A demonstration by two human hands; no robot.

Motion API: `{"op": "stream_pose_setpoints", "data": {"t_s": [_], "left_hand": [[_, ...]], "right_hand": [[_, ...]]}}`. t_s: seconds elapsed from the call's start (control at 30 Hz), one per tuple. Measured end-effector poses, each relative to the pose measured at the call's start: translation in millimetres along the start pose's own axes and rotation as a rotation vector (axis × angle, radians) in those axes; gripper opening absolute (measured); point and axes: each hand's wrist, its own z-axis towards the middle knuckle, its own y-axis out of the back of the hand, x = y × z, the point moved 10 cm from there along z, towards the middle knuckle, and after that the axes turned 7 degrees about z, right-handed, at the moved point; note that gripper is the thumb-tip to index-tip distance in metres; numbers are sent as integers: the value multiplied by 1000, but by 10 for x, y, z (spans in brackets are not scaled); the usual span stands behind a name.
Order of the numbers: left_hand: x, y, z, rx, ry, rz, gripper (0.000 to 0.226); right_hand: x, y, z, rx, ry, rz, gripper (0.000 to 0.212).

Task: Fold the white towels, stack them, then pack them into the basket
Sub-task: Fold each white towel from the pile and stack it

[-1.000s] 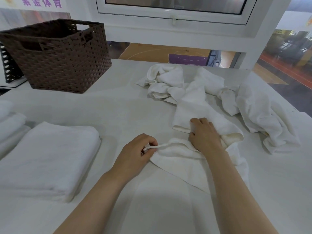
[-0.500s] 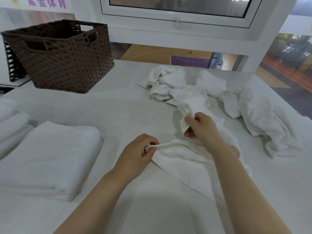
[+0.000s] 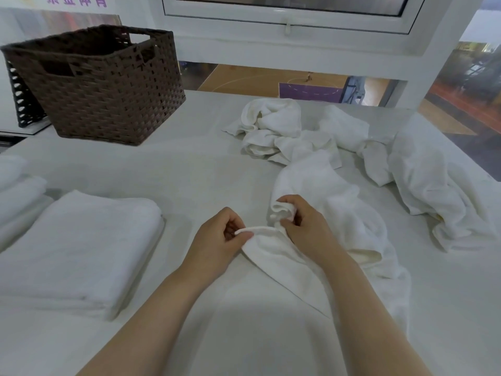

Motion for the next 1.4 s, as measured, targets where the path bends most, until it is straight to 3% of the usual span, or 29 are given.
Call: {"op": "stream_pose_setpoints", "data": {"t_s": [0.13,0.23,0.37,0.53,0.63,1.23,1.4], "left_hand": [[14,-14,3,3,13,32,21],[-45,-14,7,8,-50,36,15],[-193,13,-18,-18,-178,21,18],[-95,-6,-36,1,-78,-51,29],[-84,-14,-44,9,-55,-73,34],[-87,-24,-39,23,-104,72,32],[-79,-42,-27,41,-137,146,27]], "right_hand": [[1,101,-10,-112,-10,-55,13],[67,124,-30,-160,21,-70,17],[132,80,-78,-88,20,71,20],[194,-248,-219,196,-47,261,11],[249,-334,-264,279,-29,307,6],[257,-358,-282,261,7,226,17],[195,-399,-258,286,1,222,11]]}}
